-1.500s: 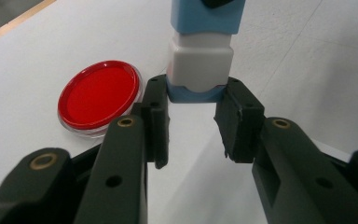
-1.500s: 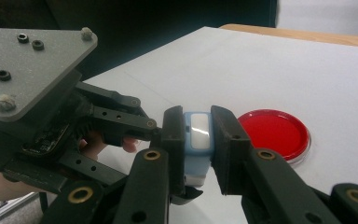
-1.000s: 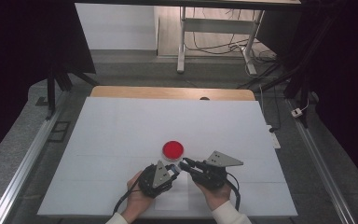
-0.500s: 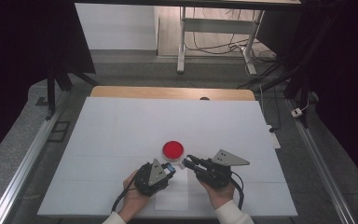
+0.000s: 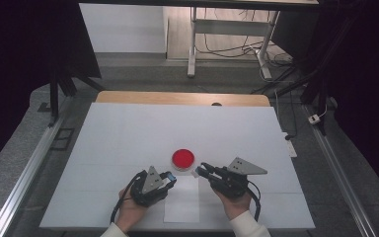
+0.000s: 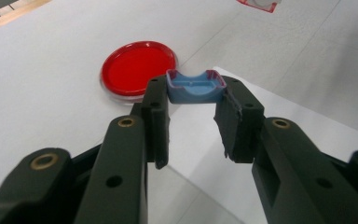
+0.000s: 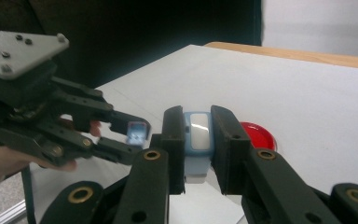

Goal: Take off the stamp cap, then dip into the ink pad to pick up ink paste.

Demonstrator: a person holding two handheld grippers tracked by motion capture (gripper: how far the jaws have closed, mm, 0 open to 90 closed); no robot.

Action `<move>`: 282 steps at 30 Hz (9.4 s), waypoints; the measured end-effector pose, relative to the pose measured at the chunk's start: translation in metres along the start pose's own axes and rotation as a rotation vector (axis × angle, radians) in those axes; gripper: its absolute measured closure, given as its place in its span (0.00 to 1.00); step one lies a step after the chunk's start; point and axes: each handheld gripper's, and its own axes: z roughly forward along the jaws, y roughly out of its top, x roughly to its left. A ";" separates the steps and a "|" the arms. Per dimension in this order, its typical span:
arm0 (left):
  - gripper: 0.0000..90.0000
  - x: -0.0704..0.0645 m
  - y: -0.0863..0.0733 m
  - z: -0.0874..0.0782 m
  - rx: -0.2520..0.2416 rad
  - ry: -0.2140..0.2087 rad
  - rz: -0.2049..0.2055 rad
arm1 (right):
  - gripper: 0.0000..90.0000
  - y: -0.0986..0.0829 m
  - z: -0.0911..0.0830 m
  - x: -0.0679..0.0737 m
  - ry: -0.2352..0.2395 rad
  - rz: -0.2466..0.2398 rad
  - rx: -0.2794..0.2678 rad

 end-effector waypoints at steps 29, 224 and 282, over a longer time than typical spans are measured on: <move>0.72 0.049 -0.058 -0.083 -0.003 0.062 -0.145 | 0.84 -0.002 -0.009 -0.016 -0.048 -0.030 0.024; 0.72 0.058 -0.063 -0.084 0.006 0.064 -0.176 | 0.84 0.039 0.101 -0.031 -0.114 -0.168 0.291; 0.72 0.058 -0.064 -0.084 0.009 0.062 -0.173 | 0.84 0.025 0.127 -0.025 -0.113 -0.208 0.422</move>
